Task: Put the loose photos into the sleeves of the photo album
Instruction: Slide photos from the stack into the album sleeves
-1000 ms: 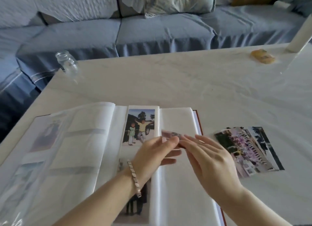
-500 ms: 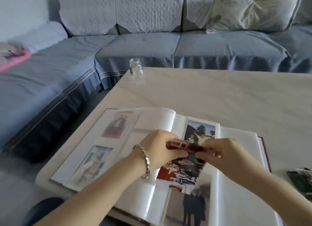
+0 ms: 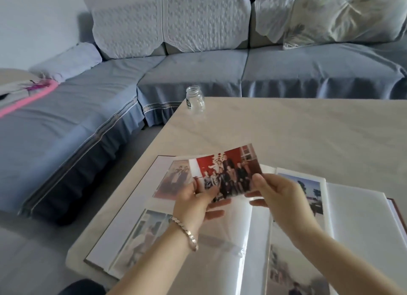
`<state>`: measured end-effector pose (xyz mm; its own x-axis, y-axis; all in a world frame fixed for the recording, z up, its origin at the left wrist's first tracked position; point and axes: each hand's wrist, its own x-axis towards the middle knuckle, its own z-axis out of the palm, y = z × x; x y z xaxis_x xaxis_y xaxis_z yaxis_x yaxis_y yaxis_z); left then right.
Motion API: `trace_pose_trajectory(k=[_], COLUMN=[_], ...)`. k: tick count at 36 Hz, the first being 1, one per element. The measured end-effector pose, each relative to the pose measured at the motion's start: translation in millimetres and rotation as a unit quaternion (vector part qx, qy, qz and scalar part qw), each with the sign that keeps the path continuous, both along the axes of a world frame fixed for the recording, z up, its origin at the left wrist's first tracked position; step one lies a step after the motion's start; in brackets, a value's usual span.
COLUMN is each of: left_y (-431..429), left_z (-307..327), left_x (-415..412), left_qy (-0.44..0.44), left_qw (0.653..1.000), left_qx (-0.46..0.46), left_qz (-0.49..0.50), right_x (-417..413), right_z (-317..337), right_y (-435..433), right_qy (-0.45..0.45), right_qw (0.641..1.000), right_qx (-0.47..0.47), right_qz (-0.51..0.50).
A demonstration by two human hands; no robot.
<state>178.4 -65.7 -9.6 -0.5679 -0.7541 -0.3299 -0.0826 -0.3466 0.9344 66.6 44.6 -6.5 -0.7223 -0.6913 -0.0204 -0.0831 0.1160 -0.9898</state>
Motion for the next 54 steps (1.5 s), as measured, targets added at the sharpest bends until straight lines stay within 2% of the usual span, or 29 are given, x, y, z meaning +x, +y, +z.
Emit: trace_pose_trajectory(k=[3,5,8,10,14,21,28,34,43,47,51,54], left_y=[-21.9,-39.7,-64.1,-79.1,-99.1,-113.2,-116.5,-120.0,-136.8,-133.3,-125.3,-124.3], left_z=[-11.5,-21.4,-26.6,-27.7,-34.9,-55.0,-65.7,-64.8,-52.2,-50.2,-48.6,-51.4], left_x=[4.7,11.0,19.8,24.5,28.6,29.9,31.6,29.9,13.8,3.0,-10.6,-15.4], left_qy=[-0.040,-0.081,-0.098,-0.078,-0.085,-0.146,-0.137,-0.180,-0.218,-0.210,-0.192,-0.226], left_qw=[0.995,0.983,0.964,0.958,0.943,0.931,0.933,0.926,0.950,0.958,0.973,0.959], left_qx=[-0.059,-0.126,-0.188,-0.200,-0.243,-0.290,-0.300,-0.328,-0.209,-0.177,-0.107,-0.143], left_qz=[0.065,0.111,0.158,0.188,0.209,0.164,0.144,0.051,-0.073,-0.079,-0.069,-0.098], right_x=[2.5,3.7,2.2,0.3,0.5,2.1,1.9,1.9,2.0,2.9,3.1,2.9], right_z=[-16.3,-26.8,-45.5,-59.7,-72.3,-79.3,-86.6,-89.7,-89.3,-88.9,-88.9,-89.1], right_y=[-8.4,-12.3,-17.4,-18.9,-19.4,-22.5,-26.9,-29.2,-31.0,-31.5,-32.1,-31.7], right_qy=[0.179,0.291,0.384,0.424,0.434,0.460,0.478,0.482,0.482,0.480,0.478,0.480], right_qw=[0.977,0.931,0.865,0.841,0.850,0.850,0.847,0.844,0.844,0.847,0.850,0.850], right_qx=[0.096,0.171,0.248,0.257,0.224,0.204,0.191,0.195,0.193,0.189,0.179,0.175], right_qz=[0.060,0.139,0.207,0.217,0.198,0.153,0.136,0.133,0.133,0.130,0.128,0.126])
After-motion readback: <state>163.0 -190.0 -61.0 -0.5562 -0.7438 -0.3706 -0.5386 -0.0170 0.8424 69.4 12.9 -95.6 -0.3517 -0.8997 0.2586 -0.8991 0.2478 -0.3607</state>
